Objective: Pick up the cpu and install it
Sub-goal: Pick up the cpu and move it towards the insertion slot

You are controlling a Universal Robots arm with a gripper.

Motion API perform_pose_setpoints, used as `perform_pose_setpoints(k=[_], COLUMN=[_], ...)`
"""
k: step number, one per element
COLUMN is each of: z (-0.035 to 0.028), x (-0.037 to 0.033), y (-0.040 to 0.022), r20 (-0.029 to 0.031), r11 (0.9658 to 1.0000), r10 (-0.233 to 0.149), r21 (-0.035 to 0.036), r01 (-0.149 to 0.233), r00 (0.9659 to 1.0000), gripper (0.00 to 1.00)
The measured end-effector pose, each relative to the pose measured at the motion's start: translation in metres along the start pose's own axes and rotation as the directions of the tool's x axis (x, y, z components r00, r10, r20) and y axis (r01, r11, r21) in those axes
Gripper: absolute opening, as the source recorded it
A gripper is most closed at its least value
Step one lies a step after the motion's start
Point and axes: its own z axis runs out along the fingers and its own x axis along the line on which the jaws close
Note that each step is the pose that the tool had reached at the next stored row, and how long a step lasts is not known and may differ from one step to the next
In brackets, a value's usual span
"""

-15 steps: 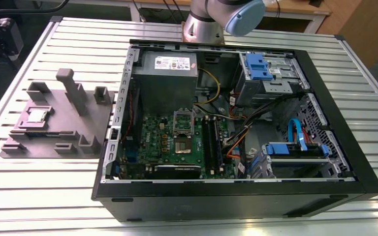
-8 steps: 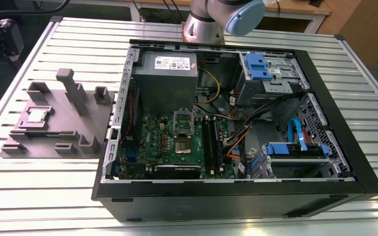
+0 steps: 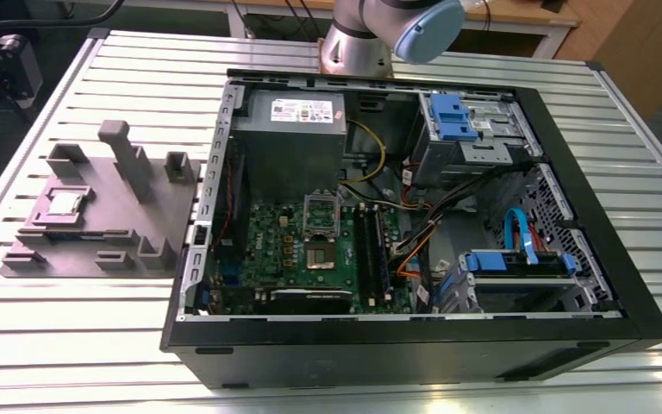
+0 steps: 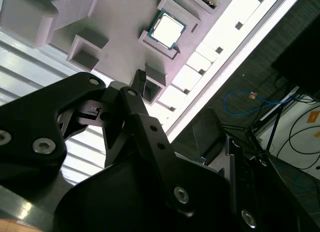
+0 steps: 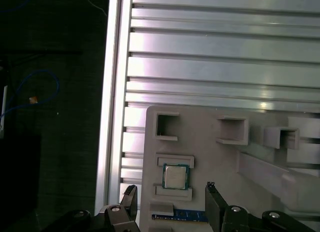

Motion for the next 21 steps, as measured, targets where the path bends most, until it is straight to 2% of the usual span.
perform_pose_setpoints(k=[21], z=[0.007], x=[0.0002], y=[-0.0003], r20=[0.0002], r11=[1.0], r10=[0.0], r21=[0.0], r01=[0.0], r00=[1.0], gripper=[0.65])
